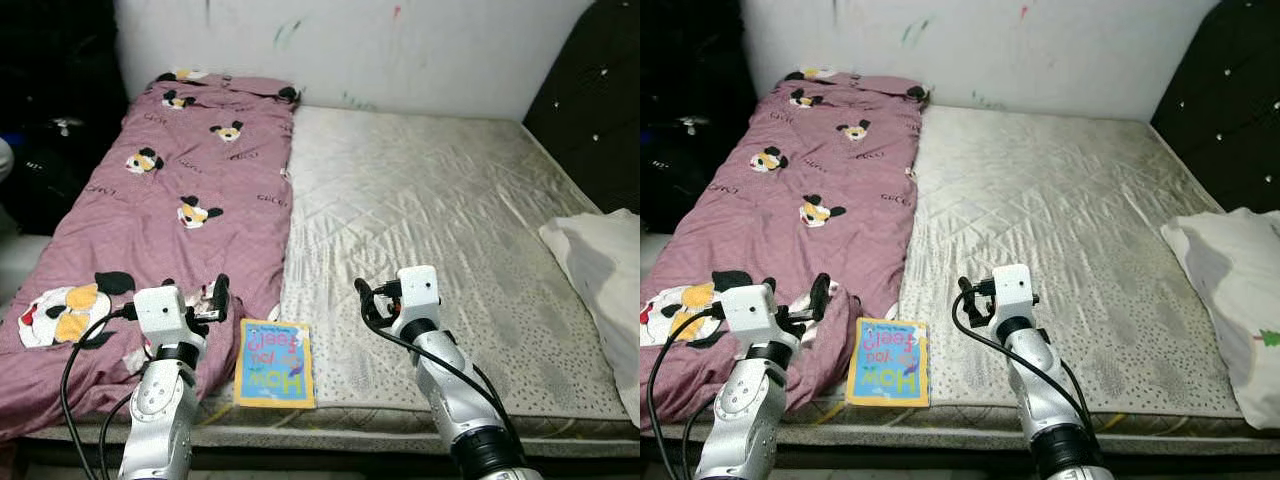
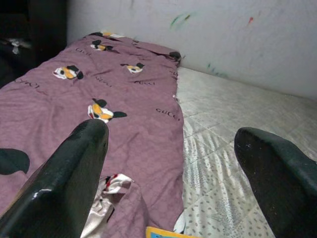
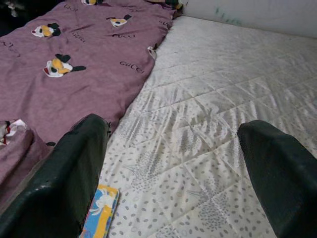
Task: Clean up the room
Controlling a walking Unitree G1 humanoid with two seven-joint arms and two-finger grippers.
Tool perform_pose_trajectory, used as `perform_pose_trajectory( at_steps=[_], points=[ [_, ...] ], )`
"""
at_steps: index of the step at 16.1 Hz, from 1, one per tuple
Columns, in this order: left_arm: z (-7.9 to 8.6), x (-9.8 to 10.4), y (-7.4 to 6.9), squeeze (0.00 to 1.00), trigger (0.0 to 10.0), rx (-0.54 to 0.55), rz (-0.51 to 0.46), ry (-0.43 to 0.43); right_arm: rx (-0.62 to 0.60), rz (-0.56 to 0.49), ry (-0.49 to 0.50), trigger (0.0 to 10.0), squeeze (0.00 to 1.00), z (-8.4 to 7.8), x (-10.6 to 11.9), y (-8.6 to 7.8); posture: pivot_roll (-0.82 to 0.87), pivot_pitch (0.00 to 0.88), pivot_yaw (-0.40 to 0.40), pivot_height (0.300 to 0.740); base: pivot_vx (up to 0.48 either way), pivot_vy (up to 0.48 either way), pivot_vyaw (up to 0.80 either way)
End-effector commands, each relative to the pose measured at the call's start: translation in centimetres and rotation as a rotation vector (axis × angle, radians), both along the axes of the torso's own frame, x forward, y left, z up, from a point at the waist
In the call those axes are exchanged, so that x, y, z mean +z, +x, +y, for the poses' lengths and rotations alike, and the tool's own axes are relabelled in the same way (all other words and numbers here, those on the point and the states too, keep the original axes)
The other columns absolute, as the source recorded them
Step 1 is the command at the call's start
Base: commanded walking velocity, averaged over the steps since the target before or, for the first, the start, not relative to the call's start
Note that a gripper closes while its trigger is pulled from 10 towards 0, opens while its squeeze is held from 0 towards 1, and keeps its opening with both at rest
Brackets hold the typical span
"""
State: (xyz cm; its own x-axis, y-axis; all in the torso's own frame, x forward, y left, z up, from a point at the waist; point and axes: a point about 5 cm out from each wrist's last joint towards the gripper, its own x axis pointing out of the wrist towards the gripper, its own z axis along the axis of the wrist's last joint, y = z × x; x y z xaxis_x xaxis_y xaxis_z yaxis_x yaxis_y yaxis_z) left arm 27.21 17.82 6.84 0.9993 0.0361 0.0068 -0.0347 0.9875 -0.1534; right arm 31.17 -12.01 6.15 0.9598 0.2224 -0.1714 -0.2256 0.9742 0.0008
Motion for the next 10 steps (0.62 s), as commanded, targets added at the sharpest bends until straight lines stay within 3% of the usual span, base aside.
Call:
perform_pose_trajectory(
  at_steps=[1, 10],
  points=[
    [-0.08, -0.14, 0.01, 0.00, 10.0, -0.008, 0.010, 0.006, -0.010, -0.003, 0.001, 10.0, 0.00, -0.38, 0.23, 0.19, -0.01, 0.000, -0.070, 0.740, 0.285, 0.000, 0.00],
    [-0.25, -0.23, -0.07, 0.00, 10.0, -0.016, 0.010, 0.001, -0.011, 0.000, 0.001, 10.0, 0.00, -0.44, 0.13, 0.10, -0.01, 0.000, -0.070, 0.740, 0.323, 0.000, 0.00]
  ],
)
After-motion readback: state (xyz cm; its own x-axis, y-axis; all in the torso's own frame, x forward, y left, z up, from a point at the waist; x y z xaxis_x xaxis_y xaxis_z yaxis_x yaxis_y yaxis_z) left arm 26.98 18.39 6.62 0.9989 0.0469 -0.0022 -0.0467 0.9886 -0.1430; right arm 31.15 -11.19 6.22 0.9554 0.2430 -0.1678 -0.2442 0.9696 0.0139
